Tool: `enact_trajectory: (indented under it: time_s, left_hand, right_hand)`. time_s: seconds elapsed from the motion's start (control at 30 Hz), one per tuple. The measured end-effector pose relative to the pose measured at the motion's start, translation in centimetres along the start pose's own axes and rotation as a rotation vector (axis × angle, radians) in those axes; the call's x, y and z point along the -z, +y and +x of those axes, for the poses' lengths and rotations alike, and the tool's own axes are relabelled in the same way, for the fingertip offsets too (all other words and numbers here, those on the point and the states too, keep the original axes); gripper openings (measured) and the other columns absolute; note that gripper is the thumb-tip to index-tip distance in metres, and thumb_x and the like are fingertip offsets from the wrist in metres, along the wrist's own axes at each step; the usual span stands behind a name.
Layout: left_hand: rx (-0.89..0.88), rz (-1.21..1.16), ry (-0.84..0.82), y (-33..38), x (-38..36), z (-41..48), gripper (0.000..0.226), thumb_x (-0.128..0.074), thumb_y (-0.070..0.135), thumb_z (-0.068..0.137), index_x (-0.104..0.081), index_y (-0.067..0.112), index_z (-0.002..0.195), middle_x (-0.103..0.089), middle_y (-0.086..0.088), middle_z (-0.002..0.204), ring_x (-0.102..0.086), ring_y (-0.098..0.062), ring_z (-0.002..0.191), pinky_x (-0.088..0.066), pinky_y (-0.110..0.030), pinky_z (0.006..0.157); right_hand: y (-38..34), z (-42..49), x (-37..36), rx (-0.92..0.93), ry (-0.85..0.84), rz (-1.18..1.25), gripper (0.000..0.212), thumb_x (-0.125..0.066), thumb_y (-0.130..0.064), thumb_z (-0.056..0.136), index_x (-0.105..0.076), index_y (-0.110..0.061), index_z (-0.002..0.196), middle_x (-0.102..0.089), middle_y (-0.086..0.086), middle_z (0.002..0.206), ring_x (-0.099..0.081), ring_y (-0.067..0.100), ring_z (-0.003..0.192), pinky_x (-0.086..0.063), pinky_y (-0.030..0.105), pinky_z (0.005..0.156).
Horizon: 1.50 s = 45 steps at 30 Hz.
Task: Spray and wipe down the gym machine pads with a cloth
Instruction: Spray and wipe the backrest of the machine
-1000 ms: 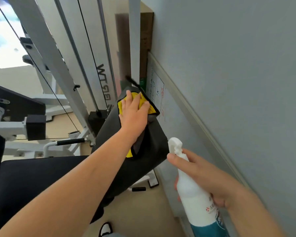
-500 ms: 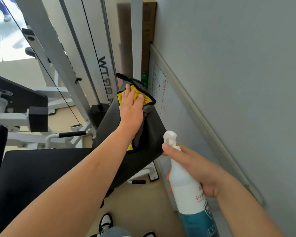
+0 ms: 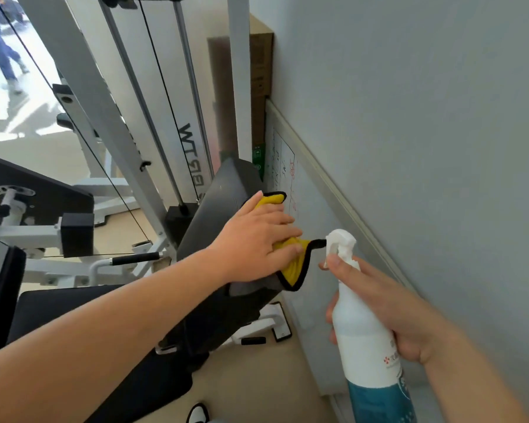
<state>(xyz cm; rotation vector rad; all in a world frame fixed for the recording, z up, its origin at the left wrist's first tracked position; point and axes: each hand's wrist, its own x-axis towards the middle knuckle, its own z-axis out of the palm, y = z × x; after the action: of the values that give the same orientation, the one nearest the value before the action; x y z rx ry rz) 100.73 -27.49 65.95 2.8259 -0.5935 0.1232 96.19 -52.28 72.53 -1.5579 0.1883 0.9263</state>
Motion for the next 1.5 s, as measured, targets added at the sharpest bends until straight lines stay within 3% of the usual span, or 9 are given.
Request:
enact_trajectory:
  time_s: [0.17, 0.3, 0.53, 0.77, 0.97, 1.07, 1.13, 1.27, 1.5]
  left_hand:
    - [0.339, 0.192, -0.269, -3.6, 3.0, 6.8, 0.054, -0.026, 0.052, 0.106, -0.061, 0.035, 0.143, -0.036, -0.002, 0.166, -0.021, -0.02, 0.156, 0.012, -0.051, 0.126]
    - [0.272, 0.43, -0.404, 1.0, 2.1, 5.7, 0.082, -0.016, 0.068, 0.097, -0.049, 0.019, 0.153, -0.032, -0.015, 0.166, -0.019, -0.032, 0.156, 0.0, -0.055, 0.127]
    - [0.071, 0.118, -0.165, 2.6, 1.6, -0.9, 0.066, -0.033, 0.072, 0.097, -0.047, 0.039, 0.152, -0.037, 0.01, 0.165, -0.017, -0.013, 0.157, 0.004, -0.045, 0.129]
    - [0.238, 0.084, -0.144, -7.2, 2.7, 7.0, 0.048, -0.033, 0.056, 0.105, -0.061, 0.041, 0.141, -0.043, 0.009, 0.161, -0.022, -0.013, 0.154, 0.012, -0.047, 0.126]
    - [0.534, -0.127, -0.229, -15.3, 3.5, 13.1, 0.044, -0.03, 0.032, 0.104, -0.072, 0.022, 0.097, -0.068, -0.003, 0.114, -0.056, -0.032, 0.122, -0.023, -0.063, 0.119]
    - [0.576, -0.425, -0.012, -16.4, 2.4, 13.2, 0.033, -0.037, 0.02, 0.108, -0.07, 0.016, 0.103, -0.065, -0.002, 0.113, -0.052, -0.037, 0.128, -0.028, -0.057, 0.121]
    - [0.522, -0.424, 0.296, -14.7, 1.7, 11.6, 0.034, -0.04, 0.025, 0.109, -0.07, 0.019, 0.124, -0.058, -0.002, 0.14, -0.037, -0.029, 0.147, -0.015, -0.048, 0.128]
    - [0.354, -0.467, 0.365, -9.7, -0.6, 6.3, 0.048, -0.041, 0.043, 0.109, -0.049, 0.028, 0.154, -0.017, 0.006, 0.173, 0.002, -0.009, 0.16, -0.001, -0.044, 0.131]
    - [0.603, -0.698, 0.354, -2.1, -4.3, -1.3, 0.08, -0.035, 0.064, 0.101, 0.005, 0.035, 0.165, 0.016, 0.021, 0.17, 0.019, 0.002, 0.154, -0.002, -0.041, 0.131]
  right_hand:
    - [-1.2, -0.4, -0.1, 0.054, 0.039, 0.019, 0.067, -0.08, -0.061, 0.072, -0.065, -0.029, 0.129, -0.07, 0.024, 0.078, -0.068, 0.037, 0.066, -0.063, 0.044, 0.066]
    - [-1.5, -0.2, 0.3, 0.063, 0.035, -0.003, 0.054, -0.08, -0.059, 0.081, -0.067, -0.031, 0.125, -0.072, 0.022, 0.079, -0.07, 0.037, 0.067, -0.064, 0.053, 0.081]
    - [-3.2, 2.5, 0.3, 0.072, 0.029, -0.04, 0.049, -0.081, -0.061, 0.082, -0.069, -0.036, 0.122, -0.072, 0.022, 0.081, -0.07, 0.036, 0.068, -0.064, 0.061, 0.086]
    - [-5.6, 6.8, -0.2, 0.124, 0.064, -0.117, 0.041, -0.081, -0.068, 0.079, -0.07, -0.046, 0.113, -0.079, 0.019, 0.091, -0.078, 0.038, 0.08, -0.062, 0.068, 0.094]
    - [-6.6, 8.8, -0.7, 0.133, 0.093, -0.115, 0.03, -0.08, -0.066, 0.081, -0.073, -0.045, 0.102, -0.077, 0.019, 0.086, -0.077, 0.037, 0.077, -0.062, 0.069, 0.094]
    - [-6.9, 9.0, -1.0, 0.115, 0.076, -0.11, 0.035, -0.08, -0.062, 0.083, -0.071, -0.04, 0.109, -0.077, 0.021, 0.086, -0.076, 0.039, 0.073, -0.065, 0.065, 0.086]
    - [-7.1, 8.9, -1.3, 0.109, 0.065, -0.113, 0.039, -0.08, -0.06, 0.084, -0.068, -0.038, 0.113, -0.076, 0.023, 0.087, -0.076, 0.042, 0.072, -0.066, 0.06, 0.08]
    - [-7.6, 8.3, -2.1, 0.102, 0.015, -0.126, 0.047, -0.081, -0.061, 0.082, -0.065, -0.04, 0.12, -0.077, 0.022, 0.086, -0.075, 0.043, 0.073, -0.065, 0.058, 0.079]
    - [-8.6, 7.0, -4.9, 0.156, -0.063, -0.162, 0.045, -0.081, -0.065, 0.076, -0.068, -0.042, 0.112, -0.075, 0.018, 0.085, -0.074, 0.04, 0.072, -0.066, 0.048, 0.07]
